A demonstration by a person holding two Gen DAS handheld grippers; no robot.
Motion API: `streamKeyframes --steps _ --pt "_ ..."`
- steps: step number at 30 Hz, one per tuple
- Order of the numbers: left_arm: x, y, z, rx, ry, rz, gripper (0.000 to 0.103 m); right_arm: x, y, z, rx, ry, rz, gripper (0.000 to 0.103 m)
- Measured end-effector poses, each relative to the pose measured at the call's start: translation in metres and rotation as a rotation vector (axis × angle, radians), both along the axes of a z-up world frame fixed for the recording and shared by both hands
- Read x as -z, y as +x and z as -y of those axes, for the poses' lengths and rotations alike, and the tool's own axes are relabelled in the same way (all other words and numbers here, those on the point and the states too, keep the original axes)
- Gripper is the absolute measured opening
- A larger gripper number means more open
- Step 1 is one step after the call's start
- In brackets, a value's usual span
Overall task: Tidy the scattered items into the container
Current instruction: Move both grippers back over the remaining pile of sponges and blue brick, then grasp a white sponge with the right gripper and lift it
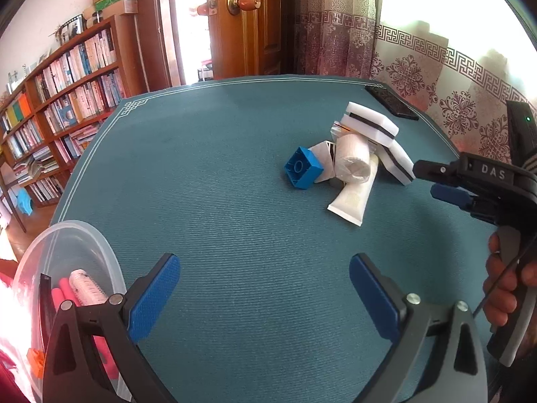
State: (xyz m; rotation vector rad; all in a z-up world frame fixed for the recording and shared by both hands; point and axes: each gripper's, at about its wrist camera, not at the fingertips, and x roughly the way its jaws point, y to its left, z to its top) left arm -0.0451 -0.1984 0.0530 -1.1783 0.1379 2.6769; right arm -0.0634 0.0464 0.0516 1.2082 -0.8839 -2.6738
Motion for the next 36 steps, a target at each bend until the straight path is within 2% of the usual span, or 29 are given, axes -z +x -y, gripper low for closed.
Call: streamKeyframes --steps 6,17,19,27,36 --pt "0.006 -0.007 -0.006 0.006 -0.008 0.022 0.102 0.006 -0.024 -0.006 -0.008 -0.051 0.03 0.064" --pt "0.01 -0.022 -0.006 -0.007 0.007 0.058 0.102 0.01 -0.043 0.003 -0.03 0.015 0.01 0.063" --pt "0.012 -0.025 -0.006 -0.011 0.018 0.068 0.102 0.008 -0.041 0.009 -0.058 0.044 -0.005 0.05" --pt "0.016 -0.037 -0.006 -0.034 0.052 0.095 0.102 -0.002 -0.024 0.016 -0.066 0.108 -0.038 0.049" --pt "0.016 -0.061 -0.002 -0.077 0.105 0.077 0.102 -0.002 0.027 0.014 -0.054 0.212 -0.063 0.049"
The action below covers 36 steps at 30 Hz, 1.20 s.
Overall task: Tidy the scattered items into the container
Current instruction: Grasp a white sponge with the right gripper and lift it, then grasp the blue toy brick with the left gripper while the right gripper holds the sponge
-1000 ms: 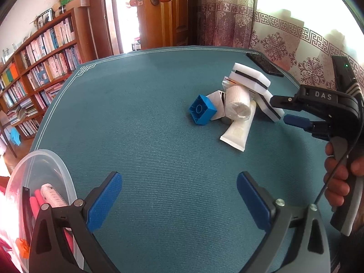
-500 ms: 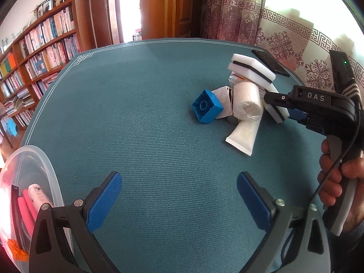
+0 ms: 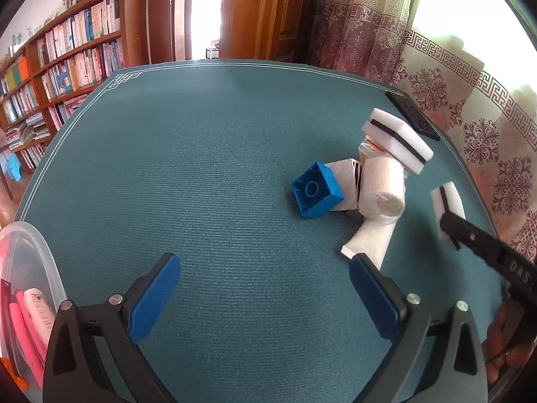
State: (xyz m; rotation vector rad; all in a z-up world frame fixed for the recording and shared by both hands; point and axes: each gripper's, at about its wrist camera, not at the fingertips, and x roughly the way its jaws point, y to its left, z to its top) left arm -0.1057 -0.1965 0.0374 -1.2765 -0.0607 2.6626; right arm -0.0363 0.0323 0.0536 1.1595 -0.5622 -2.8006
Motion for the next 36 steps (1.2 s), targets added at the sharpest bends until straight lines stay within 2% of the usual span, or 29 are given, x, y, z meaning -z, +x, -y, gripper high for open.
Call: streamKeyframes --steps 7,21,36 --pt "0.006 -0.02 -0.009 -0.023 -0.012 -0.003 0.102 0.011 0.016 0.001 0.004 0.011 0.01 0.05" --pt "0.011 -0.045 -0.016 -0.061 -0.013 0.0 0.102 0.016 0.017 0.004 -0.006 0.034 -0.012 0.05" --pt "0.009 -0.067 -0.021 -0.079 -0.013 -0.046 0.102 0.018 0.014 0.003 -0.008 0.027 -0.016 0.05"
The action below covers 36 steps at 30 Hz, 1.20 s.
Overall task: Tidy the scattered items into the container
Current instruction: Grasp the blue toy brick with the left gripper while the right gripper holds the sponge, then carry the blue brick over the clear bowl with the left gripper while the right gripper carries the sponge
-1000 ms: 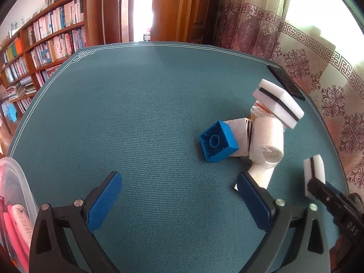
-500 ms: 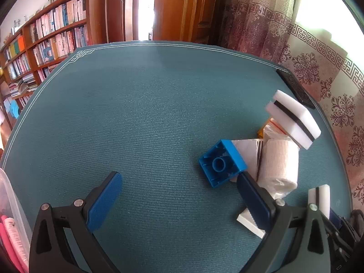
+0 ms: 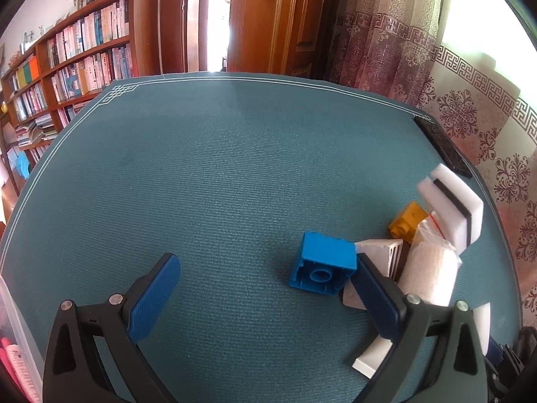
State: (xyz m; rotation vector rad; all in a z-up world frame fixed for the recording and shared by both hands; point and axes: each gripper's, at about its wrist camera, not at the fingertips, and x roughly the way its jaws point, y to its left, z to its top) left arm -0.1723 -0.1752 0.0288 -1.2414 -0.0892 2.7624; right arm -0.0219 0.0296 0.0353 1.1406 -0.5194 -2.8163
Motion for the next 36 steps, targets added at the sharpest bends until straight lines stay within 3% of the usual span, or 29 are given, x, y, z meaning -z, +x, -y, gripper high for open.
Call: streamKeyframes --steps 4,6,11,16,31,33,34,36 --pt "0.002 -0.003 0.0 -0.002 -0.011 -0.009 0.1 0.0 0.0 0.001 -0.001 0.004 -0.001 0.051" --pt "0.003 -0.004 -0.003 -0.002 -0.03 -0.014 0.095 0.0 0.0 0.001 -0.002 0.005 -0.001 0.051" --pt "0.007 -0.005 -0.013 0.018 -0.077 -0.019 0.067 0.0 0.001 0.001 -0.002 0.005 -0.001 0.051" --pt "0.005 -0.006 -0.019 0.056 -0.08 -0.029 0.052 0.0 0.001 0.001 -0.001 0.006 -0.001 0.051" --pt "0.006 -0.012 -0.021 0.078 -0.067 -0.026 0.055 -0.001 0.001 0.003 -0.002 0.006 -0.002 0.051" --pt "0.006 -0.012 -0.021 0.075 -0.07 -0.029 0.046 -0.001 0.002 0.003 -0.002 0.006 -0.002 0.051" --pt "0.006 -0.012 -0.021 0.071 -0.073 -0.031 0.037 -0.001 0.002 0.003 -0.002 0.006 -0.002 0.051" --pt "0.005 -0.011 -0.02 0.068 -0.072 -0.033 0.035 -0.001 0.002 0.003 -0.002 0.007 -0.002 0.051"
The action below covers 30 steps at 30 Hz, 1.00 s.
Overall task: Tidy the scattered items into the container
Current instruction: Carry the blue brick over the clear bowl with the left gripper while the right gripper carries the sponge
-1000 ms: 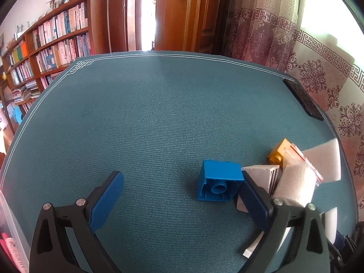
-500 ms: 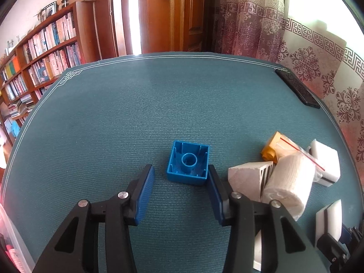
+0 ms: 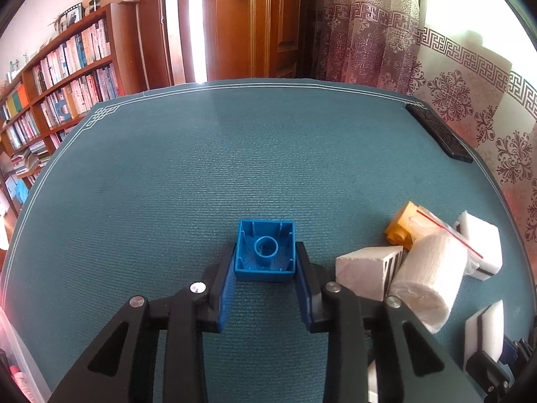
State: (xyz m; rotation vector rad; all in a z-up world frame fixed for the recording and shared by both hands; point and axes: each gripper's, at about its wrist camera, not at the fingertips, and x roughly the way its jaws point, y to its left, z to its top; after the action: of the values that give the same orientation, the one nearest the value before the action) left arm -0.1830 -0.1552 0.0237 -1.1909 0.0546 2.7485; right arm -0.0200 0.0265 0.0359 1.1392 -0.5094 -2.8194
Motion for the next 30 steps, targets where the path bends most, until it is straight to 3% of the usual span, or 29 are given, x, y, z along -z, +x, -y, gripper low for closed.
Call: streamKeyframes --steps 12,30 --pt "-0.011 0.037 0.017 -0.007 0.033 0.002 0.035 0.0 0.0 0.0 0.0 -0.002 0.0 0.051" --pt "-0.036 0.109 0.027 0.078 0.049 -0.031 0.035 -0.003 0.006 0.0 0.014 -0.019 0.004 0.049"
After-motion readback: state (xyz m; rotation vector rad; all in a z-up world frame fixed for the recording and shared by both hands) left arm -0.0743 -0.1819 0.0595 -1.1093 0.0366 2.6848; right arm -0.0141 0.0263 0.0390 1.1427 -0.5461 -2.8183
